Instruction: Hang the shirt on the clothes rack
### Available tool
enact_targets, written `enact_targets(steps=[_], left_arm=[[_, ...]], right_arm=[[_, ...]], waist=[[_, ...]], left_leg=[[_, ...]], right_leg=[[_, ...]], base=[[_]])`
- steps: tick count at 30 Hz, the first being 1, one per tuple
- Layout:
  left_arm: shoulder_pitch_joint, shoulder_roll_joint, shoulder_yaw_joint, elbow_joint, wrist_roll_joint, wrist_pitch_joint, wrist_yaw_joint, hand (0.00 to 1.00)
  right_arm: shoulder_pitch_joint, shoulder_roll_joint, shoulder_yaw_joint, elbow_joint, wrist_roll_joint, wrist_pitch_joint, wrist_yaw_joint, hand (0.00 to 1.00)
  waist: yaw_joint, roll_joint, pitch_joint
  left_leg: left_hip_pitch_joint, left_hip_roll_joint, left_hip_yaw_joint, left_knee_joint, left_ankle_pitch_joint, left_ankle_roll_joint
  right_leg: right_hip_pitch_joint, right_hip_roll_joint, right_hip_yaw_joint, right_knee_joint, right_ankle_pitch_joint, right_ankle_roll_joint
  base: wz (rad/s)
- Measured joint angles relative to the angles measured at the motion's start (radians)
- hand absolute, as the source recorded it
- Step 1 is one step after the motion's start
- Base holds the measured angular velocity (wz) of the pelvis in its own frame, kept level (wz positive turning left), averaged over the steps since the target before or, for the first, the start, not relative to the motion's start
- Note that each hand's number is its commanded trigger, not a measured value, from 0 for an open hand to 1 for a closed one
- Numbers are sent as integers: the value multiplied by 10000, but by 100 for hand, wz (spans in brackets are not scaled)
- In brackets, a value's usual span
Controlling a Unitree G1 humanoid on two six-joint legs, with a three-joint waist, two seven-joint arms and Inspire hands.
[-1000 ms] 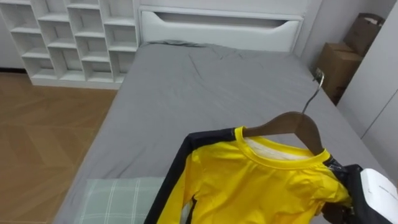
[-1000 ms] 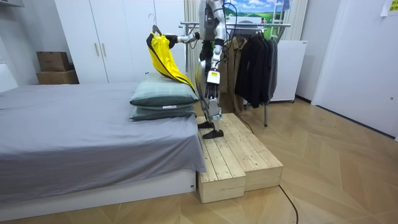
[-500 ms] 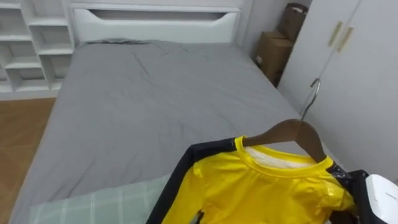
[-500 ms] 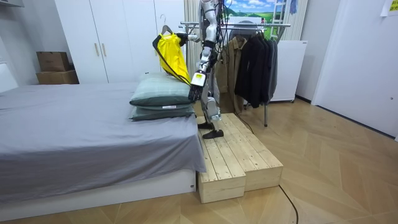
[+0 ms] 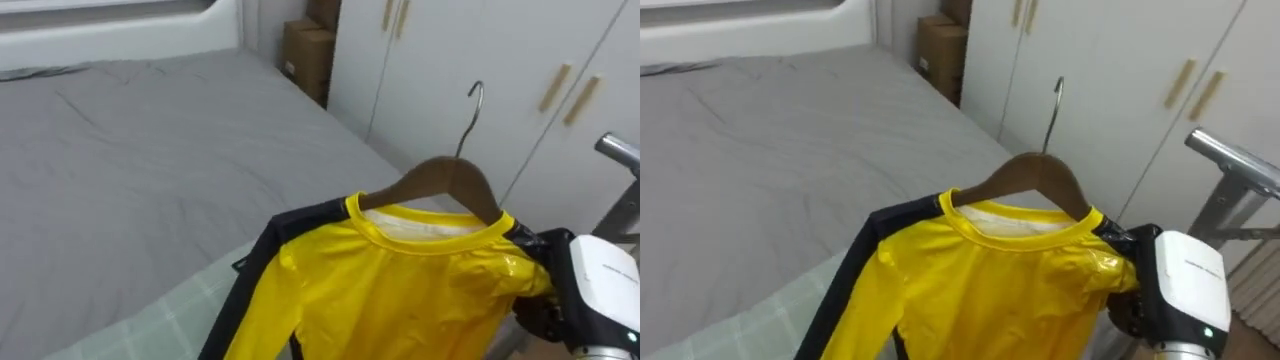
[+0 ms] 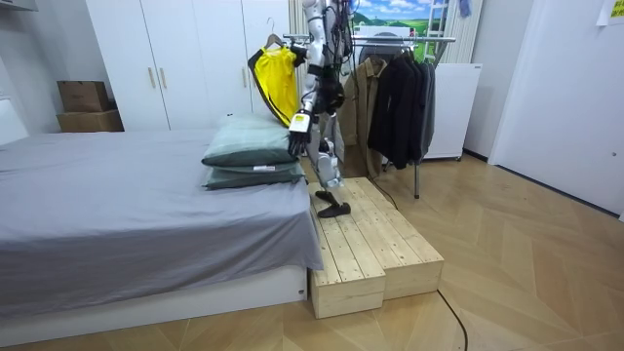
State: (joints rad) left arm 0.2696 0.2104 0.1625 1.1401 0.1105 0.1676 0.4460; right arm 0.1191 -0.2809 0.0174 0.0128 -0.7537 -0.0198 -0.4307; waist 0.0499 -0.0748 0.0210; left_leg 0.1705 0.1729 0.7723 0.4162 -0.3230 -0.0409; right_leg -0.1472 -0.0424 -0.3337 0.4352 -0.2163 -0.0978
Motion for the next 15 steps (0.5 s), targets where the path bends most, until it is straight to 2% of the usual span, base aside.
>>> enact_targets(steps=[1,2,3,4,5,6,7,8,9,11,12,13,14,15], left_arm=[[27,50,0,-1,2,185,4,0],[26,67,1,-1,11,398,35,0],[26,69,10,-3,29,513,58,0],[27,73,36,-2,41,708,143,0],[55,69,121,-2,40,866,246,0],[70,66,125,-2,38,927,297,0],[83,51,131,-2,37,986,398,0],[80,35,131,-5,38,1107,520,0],[78,29,131,-13,38,1170,570,0],[78,-23,267,-79,34,1477,819,0],[77,-33,293,-132,24,1554,916,0],[75,-95,293,-211,24,1593,1136,0],[73,-237,292,-376,21,1595,1392,0],[72,-338,289,-513,20,1595,1509,0]], right_arm=[[-113,-4,18,-7,4,-104,47,100],[-154,2,29,-18,46,-111,47,100],[-161,8,44,-20,29,-101,47,100],[-165,6,128,-20,20,-51,49,100],[-165,2,279,-20,19,4,54,100],[-165,3,328,-20,18,6,57,100],[-154,-8,359,-22,15,78,84,100],[-174,-11,420,-92,63,250,135,100],[-174,-19,455,-168,90,323,167,100],[-207,53,512,-392,84,382,201,100],[-206,65,520,-483,28,407,201,100],[-204,9,547,-695,22,461,194,100],[-215,-65,567,-842,85,488,176,100],[-214,-96,567,-915,103,515,160,100]], waist=[[-12,24,11],[-74,96,25],[-130,122,27],[-164,124,22],[-166,97,12],[-172,75,17],[-185,41,19],[-179,-2,16],[-186,-17,15],[-228,17,11],[-297,12,14],[-432,12,15],[-462,3,15],[-468,7,16]], left_leg=[[-226,336,-167,1022,4,-1],[-498,728,-435,2050,64,-74],[-668,862,-707,2482,142,-91],[-1021,940,-1472,3147,449,-107],[-1372,897,-2141,3655,839,-109],[-1540,827,-2465,3754,882,-47],[-1807,538,-3281,3667,727,13],[-2030,264,-3832,3366,528,11],[-2144,123,-4109,3156,493,-24],[-2404,-413,-5331,2114,464,-72],[-2472,-552,-5620,1800,464,-71],[-2526,-951,-6055,1065,465,-69],[-2499,-1346,-6395,314,474,-64],[-2490,-1560,-6493,-56,499,-47]], right_leg=[[54,65,-88,2,-68,-120],[112,215,75,9,-124,-202],[107,316,316,12,-161,-218],[76,469,734,2,-204,-248],[86,633,1206,-13,-185,-283],[72,676,1430,-5,-164,-320],[-13,763,1820,18,-113,-405],[-115,838,2176,-21,-14,-461],[-162,878,2360,-41,34,-477],[-198,1202,3165,-402,281,-441],[-211,1324,3487,-498,366,-495],[-208,1598,4297,-707,639,-584],[-204,1804,5225,-875,912,-560],[-186,1900,5759,-996,1054,-532]], base=[[-61],[-59],[-68],[-91],[-101],[-106],[-97],[-93],[-89],[-86],[-68],[-61],[-60],[-63]])
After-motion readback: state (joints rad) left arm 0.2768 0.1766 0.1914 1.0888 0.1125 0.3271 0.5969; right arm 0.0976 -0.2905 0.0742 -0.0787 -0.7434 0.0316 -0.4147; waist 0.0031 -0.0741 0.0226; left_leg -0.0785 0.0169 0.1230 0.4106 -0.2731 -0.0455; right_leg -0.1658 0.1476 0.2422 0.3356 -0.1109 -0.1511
